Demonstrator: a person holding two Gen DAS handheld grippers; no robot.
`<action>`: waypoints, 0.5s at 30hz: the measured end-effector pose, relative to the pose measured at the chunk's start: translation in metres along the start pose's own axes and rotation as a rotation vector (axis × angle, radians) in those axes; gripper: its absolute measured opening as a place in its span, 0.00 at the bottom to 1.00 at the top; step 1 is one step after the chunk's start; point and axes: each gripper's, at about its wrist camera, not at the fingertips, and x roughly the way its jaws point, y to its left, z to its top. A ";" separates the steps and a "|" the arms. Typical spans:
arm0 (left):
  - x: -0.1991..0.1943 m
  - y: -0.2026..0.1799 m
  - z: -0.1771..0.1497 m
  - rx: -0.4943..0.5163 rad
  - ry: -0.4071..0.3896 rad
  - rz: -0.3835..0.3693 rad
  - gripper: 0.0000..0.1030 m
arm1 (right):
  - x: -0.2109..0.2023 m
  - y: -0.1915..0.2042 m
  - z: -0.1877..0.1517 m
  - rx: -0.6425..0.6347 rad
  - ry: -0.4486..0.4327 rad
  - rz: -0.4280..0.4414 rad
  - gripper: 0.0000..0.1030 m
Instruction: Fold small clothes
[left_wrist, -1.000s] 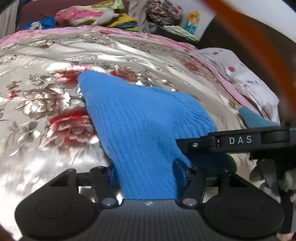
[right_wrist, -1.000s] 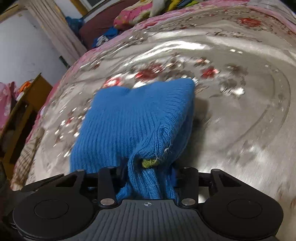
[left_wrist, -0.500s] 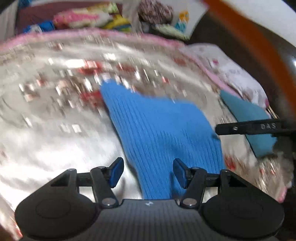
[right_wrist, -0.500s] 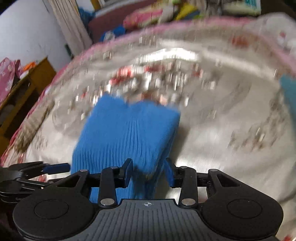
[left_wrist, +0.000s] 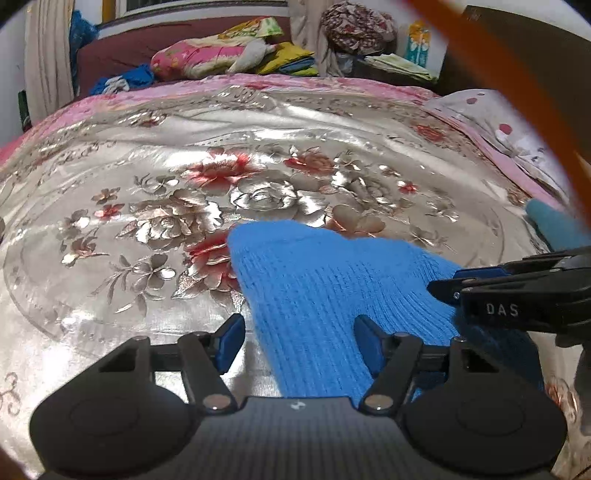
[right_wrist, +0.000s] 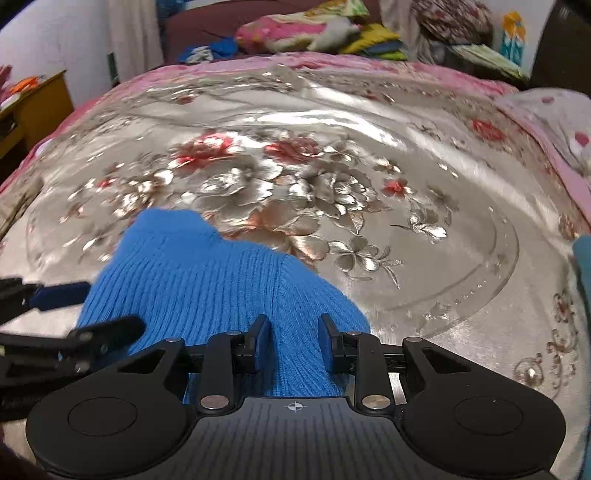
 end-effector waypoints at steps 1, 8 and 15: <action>0.000 -0.001 0.001 -0.002 0.001 0.005 0.71 | 0.003 0.000 0.001 0.010 0.005 -0.003 0.26; -0.025 -0.003 0.000 -0.002 -0.023 0.020 0.70 | -0.015 0.009 0.005 -0.011 -0.015 -0.021 0.26; -0.058 -0.006 -0.018 0.010 -0.031 0.014 0.70 | -0.056 0.014 -0.012 -0.047 -0.051 -0.025 0.28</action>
